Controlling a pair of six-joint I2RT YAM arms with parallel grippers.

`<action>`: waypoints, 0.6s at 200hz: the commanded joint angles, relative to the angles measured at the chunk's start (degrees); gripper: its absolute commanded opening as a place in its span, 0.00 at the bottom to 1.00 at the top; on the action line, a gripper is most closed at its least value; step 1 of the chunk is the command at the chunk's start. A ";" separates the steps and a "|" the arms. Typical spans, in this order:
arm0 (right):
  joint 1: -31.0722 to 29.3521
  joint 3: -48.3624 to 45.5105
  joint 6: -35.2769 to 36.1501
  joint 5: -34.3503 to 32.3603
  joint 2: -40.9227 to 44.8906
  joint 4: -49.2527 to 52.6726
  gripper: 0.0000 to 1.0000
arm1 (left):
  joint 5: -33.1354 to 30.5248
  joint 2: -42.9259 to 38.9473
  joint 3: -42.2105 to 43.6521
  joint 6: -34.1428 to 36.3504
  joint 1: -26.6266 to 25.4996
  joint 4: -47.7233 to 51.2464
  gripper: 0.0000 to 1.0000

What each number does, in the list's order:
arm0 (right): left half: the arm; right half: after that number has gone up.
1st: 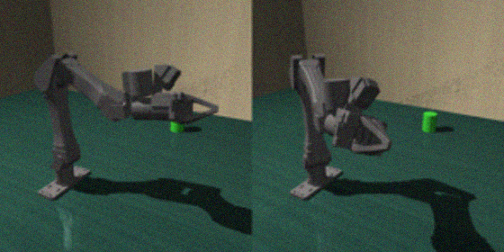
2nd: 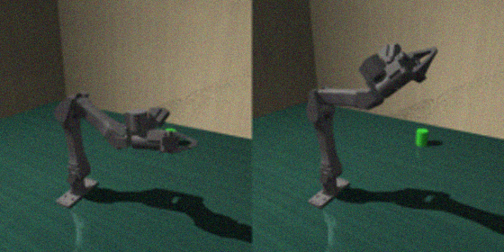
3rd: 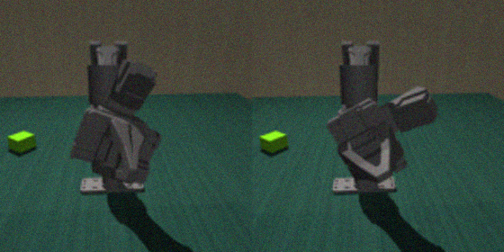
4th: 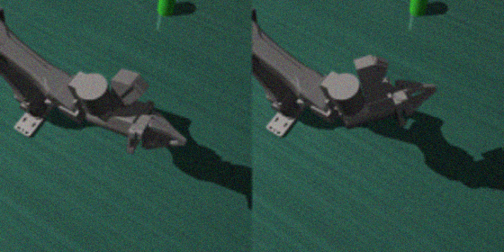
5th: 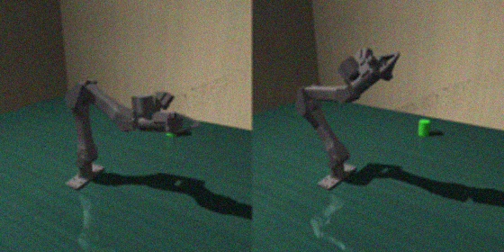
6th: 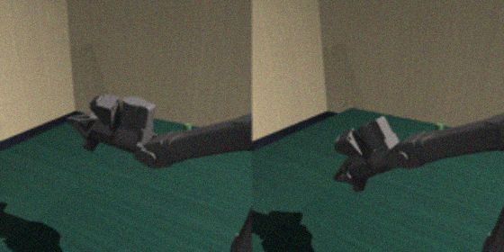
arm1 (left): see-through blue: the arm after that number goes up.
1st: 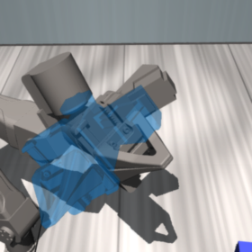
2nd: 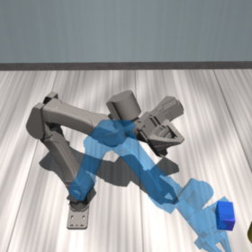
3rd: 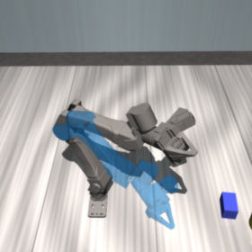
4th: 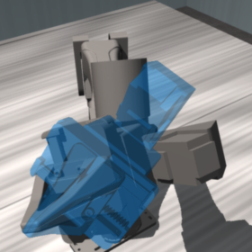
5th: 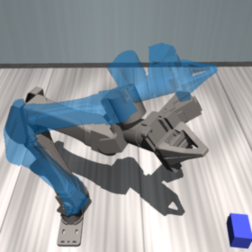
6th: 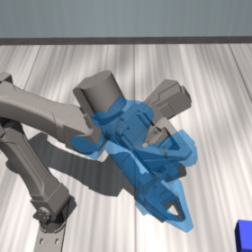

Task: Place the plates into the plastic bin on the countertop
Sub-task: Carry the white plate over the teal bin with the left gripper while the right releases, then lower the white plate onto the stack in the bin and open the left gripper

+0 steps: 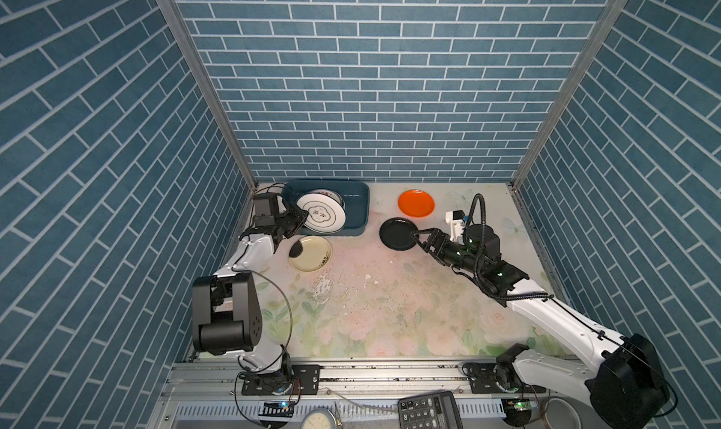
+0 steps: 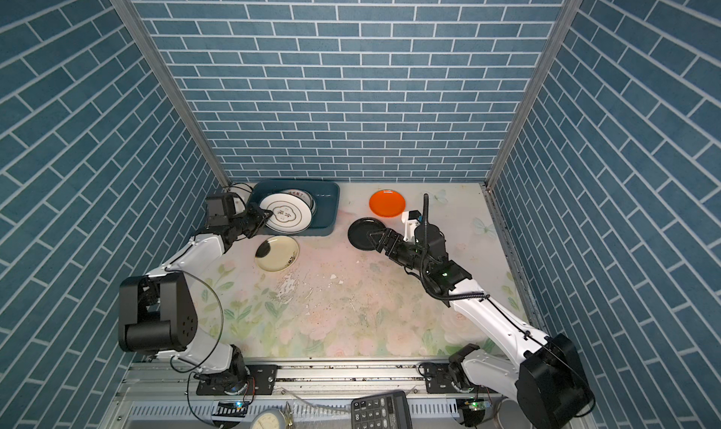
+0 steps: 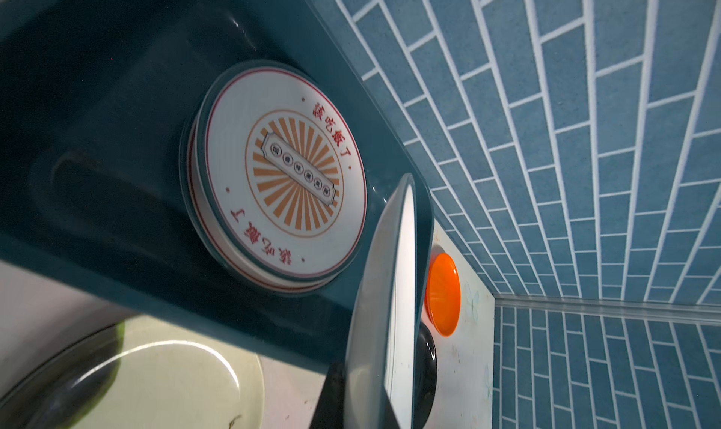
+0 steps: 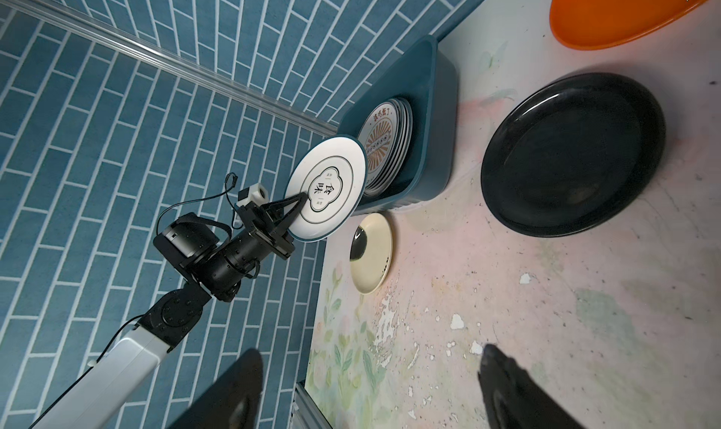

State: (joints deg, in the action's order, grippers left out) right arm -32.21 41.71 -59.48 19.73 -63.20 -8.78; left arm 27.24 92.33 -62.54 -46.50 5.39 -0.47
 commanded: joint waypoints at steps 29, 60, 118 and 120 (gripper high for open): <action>1.15 0.03 4.73 -4.21 6.79 10.43 0.87 | -2.48 11.36 -10.87 -0.56 0.75 -4.86 0.00; 1.29 -0.14 6.95 -7.15 11.20 15.37 0.87 | -2.12 17.87 -16.32 -0.70 1.37 -2.68 0.00; 1.50 0.70 10.33 -9.87 13.11 20.27 0.87 | -7.39 22.81 -23.28 3.85 1.42 6.38 0.01; 1.46 0.73 10.48 -9.88 12.93 20.39 0.87 | -7.21 23.00 -23.49 3.93 1.46 6.67 0.02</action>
State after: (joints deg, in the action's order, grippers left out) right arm -30.98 41.71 -52.42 11.79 -50.22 8.19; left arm 21.82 113.84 -80.97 -45.58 6.52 2.00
